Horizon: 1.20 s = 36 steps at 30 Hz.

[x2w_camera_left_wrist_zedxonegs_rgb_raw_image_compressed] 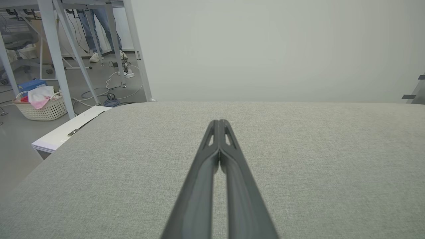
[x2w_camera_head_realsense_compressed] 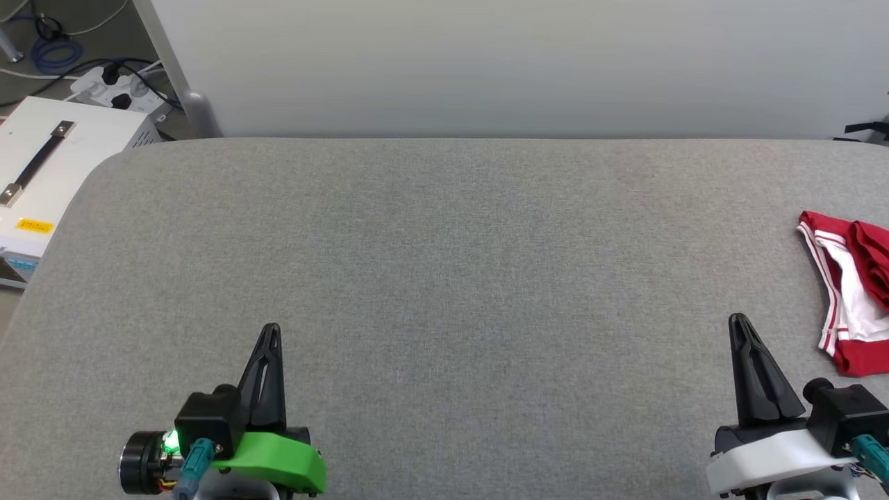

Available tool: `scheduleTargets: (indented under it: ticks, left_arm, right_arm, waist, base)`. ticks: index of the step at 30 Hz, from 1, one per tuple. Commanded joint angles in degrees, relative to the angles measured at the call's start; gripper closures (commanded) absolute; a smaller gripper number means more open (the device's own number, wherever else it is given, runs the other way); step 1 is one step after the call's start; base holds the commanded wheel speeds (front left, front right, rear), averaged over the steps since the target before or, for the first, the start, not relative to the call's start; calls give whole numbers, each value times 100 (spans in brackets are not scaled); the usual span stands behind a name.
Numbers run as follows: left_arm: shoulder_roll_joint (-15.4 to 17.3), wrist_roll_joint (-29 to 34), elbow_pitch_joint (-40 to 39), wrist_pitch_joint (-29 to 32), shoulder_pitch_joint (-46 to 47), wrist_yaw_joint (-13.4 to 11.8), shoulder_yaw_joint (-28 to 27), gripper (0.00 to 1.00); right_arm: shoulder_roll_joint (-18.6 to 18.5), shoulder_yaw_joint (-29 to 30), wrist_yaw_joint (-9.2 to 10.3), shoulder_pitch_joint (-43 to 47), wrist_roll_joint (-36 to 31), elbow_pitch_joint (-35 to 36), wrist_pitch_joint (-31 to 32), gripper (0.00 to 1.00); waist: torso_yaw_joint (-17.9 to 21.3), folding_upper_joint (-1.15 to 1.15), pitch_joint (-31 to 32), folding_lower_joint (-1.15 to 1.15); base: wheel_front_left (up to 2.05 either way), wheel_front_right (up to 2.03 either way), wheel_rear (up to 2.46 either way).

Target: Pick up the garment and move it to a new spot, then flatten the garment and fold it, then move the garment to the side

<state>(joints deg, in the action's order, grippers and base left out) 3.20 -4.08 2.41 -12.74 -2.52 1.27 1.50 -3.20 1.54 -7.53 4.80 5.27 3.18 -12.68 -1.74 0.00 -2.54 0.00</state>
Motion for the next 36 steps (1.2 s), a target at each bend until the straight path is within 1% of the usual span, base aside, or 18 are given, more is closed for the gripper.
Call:
scheduleTargets:
  ticks: [1, 36]
  left_arm:
    - [-5, 58, -29, 30, 34, -17, -18, 100]
    - [-14, 171, -98, 432, 105, -52, -61, 100]
  right_arm:
    - [5, -11, 1, -63, -40, -24, 43, 100]
    - [14, -58, 2, -198, -197, -119, 440, 100]
  waist:
    - [3, 0, 4, 0]
    - [58, 0, 85, 0]
  base:
    - [0, 0, 0]
    - [0, 0, 0]
